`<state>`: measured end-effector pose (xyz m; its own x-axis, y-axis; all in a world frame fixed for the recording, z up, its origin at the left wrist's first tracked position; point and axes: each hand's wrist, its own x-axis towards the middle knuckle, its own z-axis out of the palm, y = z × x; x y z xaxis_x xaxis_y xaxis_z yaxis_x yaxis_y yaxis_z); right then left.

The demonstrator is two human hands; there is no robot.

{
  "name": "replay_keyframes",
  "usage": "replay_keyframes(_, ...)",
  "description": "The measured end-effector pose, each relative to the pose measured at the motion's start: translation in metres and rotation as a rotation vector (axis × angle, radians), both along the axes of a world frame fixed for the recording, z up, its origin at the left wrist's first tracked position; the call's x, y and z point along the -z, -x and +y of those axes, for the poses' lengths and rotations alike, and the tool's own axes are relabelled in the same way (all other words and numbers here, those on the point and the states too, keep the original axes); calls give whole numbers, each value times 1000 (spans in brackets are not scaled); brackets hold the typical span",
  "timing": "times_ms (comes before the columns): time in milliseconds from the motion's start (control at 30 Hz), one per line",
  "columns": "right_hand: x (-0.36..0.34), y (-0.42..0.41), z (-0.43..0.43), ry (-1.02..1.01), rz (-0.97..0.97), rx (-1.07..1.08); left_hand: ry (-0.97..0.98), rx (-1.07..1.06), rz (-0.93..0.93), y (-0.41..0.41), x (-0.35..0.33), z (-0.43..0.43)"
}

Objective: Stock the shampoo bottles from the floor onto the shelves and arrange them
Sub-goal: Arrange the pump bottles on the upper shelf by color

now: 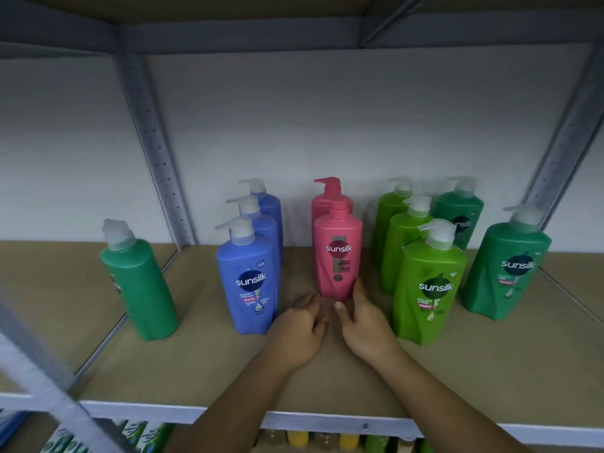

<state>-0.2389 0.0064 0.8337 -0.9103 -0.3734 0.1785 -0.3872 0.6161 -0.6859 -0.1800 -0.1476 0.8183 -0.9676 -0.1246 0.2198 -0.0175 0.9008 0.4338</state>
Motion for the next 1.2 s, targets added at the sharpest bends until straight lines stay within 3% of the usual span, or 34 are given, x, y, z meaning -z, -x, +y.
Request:
replay_keyframes(300,6,-69,-20,-209,156,-215,16,207,-9,-80,-6,-28)
replay_keyframes(467,5,-105,-44,-292,174,-260,24,201,26,-126,-6,-66)
replay_keyframes(733,2,-176,-118,-284,204,-407,63,41,-13,-213,-9,-149)
replay_keyframes(900,-6,-197,-165,-255,106,-449,70,-231,-46,-236,-5,-178)
replay_keyframes(1200,-29,-190,-220,-34,-157,-272,-109,-433,-202,-214,-18,-175)
